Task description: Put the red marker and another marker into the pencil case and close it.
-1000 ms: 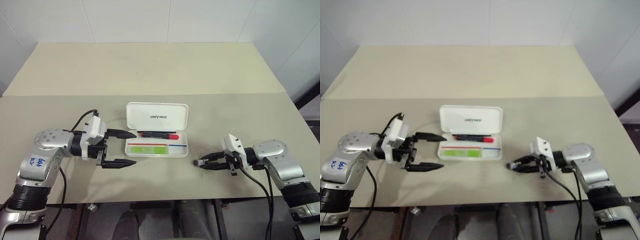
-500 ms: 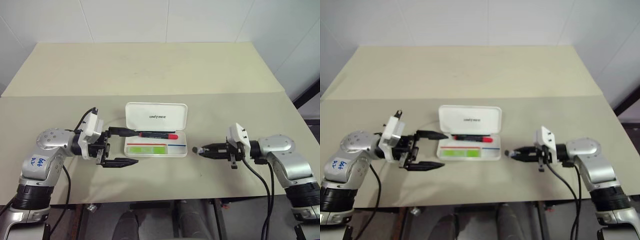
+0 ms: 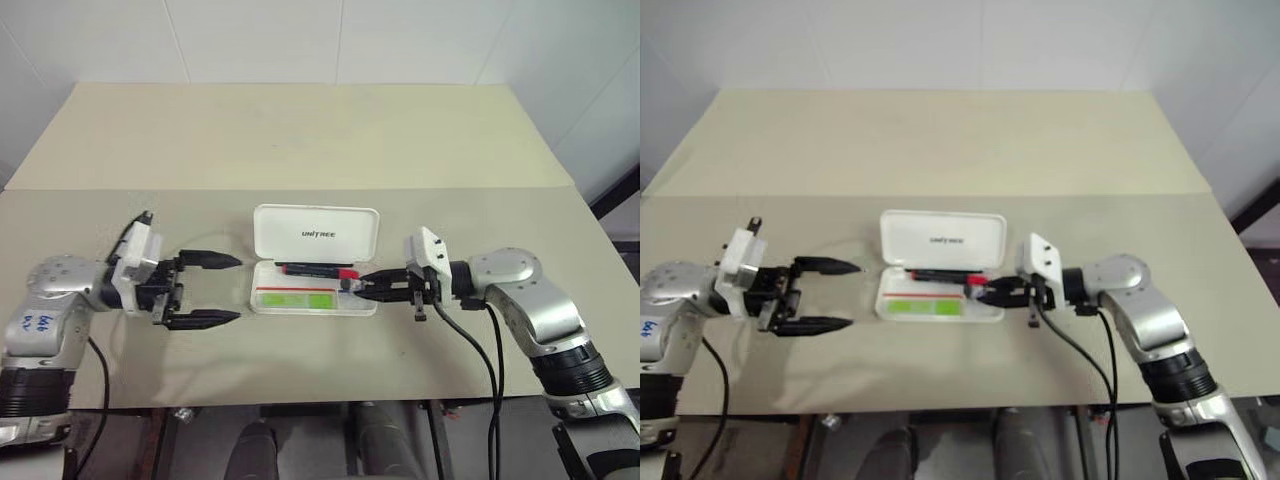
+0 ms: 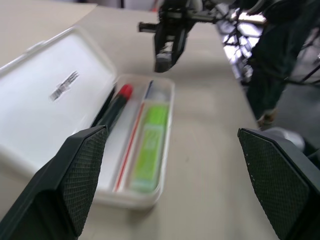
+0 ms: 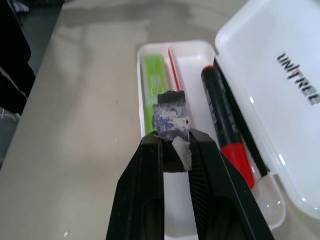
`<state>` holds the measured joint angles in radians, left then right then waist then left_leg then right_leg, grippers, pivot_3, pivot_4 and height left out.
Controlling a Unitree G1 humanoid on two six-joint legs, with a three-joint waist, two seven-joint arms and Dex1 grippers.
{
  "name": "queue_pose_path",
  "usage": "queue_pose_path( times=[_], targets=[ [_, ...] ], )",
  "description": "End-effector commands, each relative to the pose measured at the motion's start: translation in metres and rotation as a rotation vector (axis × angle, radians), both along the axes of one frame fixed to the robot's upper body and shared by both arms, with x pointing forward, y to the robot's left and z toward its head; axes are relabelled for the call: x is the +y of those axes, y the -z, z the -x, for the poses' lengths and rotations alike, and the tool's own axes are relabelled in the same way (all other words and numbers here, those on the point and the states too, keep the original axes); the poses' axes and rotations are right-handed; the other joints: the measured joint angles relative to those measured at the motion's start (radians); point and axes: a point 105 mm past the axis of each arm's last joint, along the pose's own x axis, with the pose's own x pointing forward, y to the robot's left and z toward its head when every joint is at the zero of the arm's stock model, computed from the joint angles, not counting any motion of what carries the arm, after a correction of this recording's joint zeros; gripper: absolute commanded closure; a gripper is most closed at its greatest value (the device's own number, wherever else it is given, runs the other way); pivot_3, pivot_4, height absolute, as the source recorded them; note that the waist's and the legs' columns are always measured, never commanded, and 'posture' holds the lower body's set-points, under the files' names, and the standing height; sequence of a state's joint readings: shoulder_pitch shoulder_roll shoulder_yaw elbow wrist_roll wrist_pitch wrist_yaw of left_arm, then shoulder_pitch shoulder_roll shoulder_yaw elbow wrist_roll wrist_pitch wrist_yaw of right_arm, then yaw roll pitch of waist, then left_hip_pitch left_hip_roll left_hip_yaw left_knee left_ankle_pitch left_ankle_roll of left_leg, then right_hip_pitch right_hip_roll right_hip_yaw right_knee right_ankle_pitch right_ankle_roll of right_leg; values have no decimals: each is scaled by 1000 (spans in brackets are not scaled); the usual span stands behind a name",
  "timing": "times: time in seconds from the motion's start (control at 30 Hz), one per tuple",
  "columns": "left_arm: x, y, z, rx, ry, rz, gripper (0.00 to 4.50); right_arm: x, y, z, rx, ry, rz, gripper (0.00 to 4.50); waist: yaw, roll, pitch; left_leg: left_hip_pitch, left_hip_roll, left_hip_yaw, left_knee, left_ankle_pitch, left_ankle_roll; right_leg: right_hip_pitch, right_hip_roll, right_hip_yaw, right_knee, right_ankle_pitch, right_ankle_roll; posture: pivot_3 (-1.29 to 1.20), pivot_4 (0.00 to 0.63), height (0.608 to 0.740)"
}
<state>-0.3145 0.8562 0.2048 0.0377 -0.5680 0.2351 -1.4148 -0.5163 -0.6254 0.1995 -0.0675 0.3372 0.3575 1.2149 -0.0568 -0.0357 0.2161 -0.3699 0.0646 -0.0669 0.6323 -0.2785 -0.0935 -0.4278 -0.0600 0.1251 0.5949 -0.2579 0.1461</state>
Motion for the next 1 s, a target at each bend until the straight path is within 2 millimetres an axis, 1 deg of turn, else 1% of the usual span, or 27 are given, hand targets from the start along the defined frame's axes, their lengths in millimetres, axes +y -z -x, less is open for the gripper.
queue_pose_path(
  times=[0.03,0.17,0.33,0.37,0.4,0.47,0.5,0.53,0.7,0.8,0.9,0.93,0.97,1.0],
  targets=[
    [13,-9,1,-51,-54,-23,0,3,-1,-2,-36,-18,23,4164,-1,0,0,0,0,0,-1,0,0,0,0,0,0,0,0,0,150,740],
    [21,-11,2,-61,-85,-33,0,-1,5,-6,-27,-8,52,4164,-1,0,0,0,0,0,-1,0,0,-1,0,0,0,0,0,0,150,740],
    [23,-12,0,-70,-100,-31,0,-5,9,-9,-33,-10,95,4164,-2,0,0,0,0,0,-1,0,0,-1,0,-1,1,0,0,0,150,740],
    [23,-12,0,-70,-101,-31,0,-5,8,-9,-31,-12,101,3448,-2,0,0,0,0,0,0,0,0,-1,0,-1,1,0,0,0,150,740],
    [23,-12,0,-71,-102,-31,0,-6,8,-9,-28,-15,104,3199,-2,0,0,0,0,0,0,0,0,0,0,0,1,0,0,0,150,740],
    [23,-13,-1,-75,-104,-28,0,-6,5,-8,-28,-18,105,2508,-2,0,0,0,0,0,0,0,0,0,0,0,1,0,0,0,150,740],
    [23,-13,-2,-76,-105,-27,0,-6,4,-8,-30,-19,104,2257,-2,0,0,0,0,0,-1,0,0,-1,0,-1,1,0,0,0,150,740],
    [23,-13,-2,-76,-105,-27,0,-7,2,-8,-34,-20,104,1835,-2,0,0,0,0,0,-1,0,0,-1,0,-1,1,0,0,0,150,740],
    [23,-12,-10,-90,-104,-22,0,-9,-11,-5,-64,-20,91,105,-2,0,0,0,0,0,0,0,0,-1,0,-1,1,0,0,0,150,740],
    [21,-15,-17,-140,-92,5,0,-10,-21,-6,-96,-5,43,46,0,0,0,0,0,0,0,0,0,-1,0,-1,1,0,0,0,150,740],
    [16,-24,-33,-238,-94,63,0,-18,-40,2,-81,14,-143,46,9,0,0,0,0,0,0,0,0,0,0,-1,1,1,1,0,150,740],
    [14,-28,-38,-263,-99,86,0,-22,-44,5,-70,18,-187,46,9,0,0,0,0,-1,0,0,0,0,0,-2,1,1,2,0,150,740],
    [12,-30,-44,-278,-109,103,0,-25,-48,9,-62,13,-237,46,10,0,0,0,0,-1,0,0,0,0,0,-2,1,5,8,0,150,740],
    [11,-32,-50,-288,-124,118,0,-29,-50,13,-56,9,-270,46,12,0,0,0,0,-1,0,0,0,0,0,-2,1,6,11,0,150,740]
  ],
)
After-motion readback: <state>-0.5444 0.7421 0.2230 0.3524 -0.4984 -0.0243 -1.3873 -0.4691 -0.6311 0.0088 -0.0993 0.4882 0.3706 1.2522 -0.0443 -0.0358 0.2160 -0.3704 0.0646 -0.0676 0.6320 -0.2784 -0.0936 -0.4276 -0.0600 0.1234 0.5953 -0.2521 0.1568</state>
